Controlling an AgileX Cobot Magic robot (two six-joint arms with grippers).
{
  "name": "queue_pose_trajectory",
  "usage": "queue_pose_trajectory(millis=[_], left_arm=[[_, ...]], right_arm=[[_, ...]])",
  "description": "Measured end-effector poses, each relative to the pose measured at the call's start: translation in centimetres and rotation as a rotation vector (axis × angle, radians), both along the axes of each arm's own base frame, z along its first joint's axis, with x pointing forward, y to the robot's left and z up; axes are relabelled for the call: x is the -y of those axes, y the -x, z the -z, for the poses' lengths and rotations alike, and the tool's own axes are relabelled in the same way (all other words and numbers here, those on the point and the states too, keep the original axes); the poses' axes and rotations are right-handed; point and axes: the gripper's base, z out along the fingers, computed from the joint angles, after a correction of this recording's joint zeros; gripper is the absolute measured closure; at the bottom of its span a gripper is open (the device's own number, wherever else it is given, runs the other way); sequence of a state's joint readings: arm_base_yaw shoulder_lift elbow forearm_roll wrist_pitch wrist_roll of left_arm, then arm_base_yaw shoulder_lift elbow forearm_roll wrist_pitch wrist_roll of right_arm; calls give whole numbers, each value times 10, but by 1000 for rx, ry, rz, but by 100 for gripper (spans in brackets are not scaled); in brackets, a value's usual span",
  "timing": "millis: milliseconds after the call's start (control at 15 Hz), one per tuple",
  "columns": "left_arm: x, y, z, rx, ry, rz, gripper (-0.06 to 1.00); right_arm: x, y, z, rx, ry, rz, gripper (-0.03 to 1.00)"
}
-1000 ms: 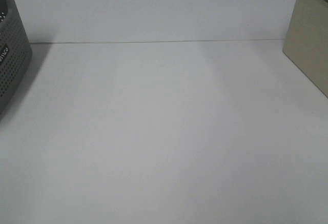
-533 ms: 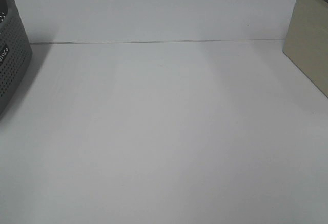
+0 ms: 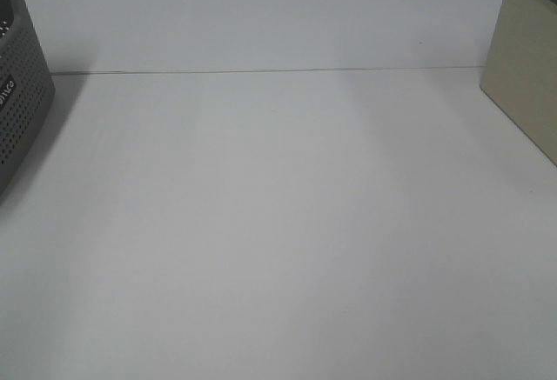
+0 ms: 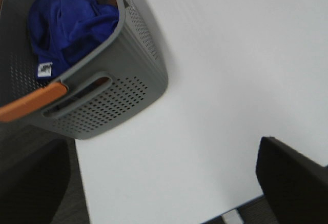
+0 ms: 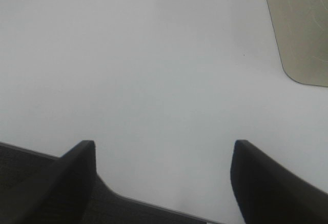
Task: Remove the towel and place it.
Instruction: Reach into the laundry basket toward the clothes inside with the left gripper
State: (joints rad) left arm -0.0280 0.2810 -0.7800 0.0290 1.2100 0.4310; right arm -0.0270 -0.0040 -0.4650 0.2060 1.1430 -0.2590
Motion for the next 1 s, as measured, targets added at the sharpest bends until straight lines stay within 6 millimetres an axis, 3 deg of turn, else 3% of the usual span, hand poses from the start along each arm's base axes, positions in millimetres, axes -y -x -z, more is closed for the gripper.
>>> queue_pose_trajectory(millis=[133,267,467,667,800,1000], left_arm=[[0,-32,-32,-62,-178,129,2],[-1,-62,-52,-111,-287,190,2],[-7,-146,-71,-269,-455,204,2],[-16,-229,-75,-384,-614,181,2],[-28,-263,-72,-415,-659,159,2],[-79,-311,-38,-546,-597,89,2]], right_arm=[[0,0,0,0,0,0,24],[0,0,0,0,0,0,24],[0,0,0,0,0,0,24],[0,0,0,0,0,0,24],[0,0,0,0,0,0,24],[0,0,0,0,0,0,24]])
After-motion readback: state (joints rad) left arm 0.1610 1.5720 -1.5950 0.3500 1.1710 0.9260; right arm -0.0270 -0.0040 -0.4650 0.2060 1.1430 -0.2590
